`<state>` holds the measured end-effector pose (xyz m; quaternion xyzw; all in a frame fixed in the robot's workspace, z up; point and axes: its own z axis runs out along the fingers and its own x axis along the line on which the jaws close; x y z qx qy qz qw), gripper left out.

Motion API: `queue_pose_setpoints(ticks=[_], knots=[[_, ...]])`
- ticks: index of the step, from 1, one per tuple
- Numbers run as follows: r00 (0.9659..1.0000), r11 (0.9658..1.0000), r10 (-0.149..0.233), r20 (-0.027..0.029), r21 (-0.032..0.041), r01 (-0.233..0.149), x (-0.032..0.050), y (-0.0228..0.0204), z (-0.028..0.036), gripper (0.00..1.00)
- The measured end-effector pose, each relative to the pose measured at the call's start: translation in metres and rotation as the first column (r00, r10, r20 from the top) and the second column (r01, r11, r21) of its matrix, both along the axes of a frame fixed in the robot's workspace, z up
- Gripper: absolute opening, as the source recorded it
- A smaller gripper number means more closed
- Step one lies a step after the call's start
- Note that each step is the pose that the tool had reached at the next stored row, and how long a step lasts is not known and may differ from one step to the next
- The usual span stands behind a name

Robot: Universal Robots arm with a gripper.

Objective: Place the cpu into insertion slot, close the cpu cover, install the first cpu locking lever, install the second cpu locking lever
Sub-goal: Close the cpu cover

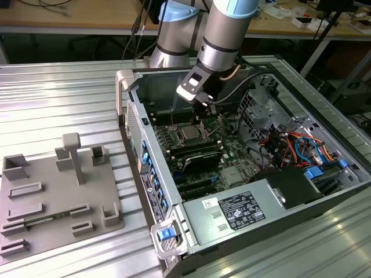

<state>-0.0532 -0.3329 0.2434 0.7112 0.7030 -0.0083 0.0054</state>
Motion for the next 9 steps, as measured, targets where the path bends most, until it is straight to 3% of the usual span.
queue_pose_setpoints(ticks=[9], knots=[[1.0,1.0,0.0,0.0,0.0,0.0,0.0,0.0,0.0015,0.11]])
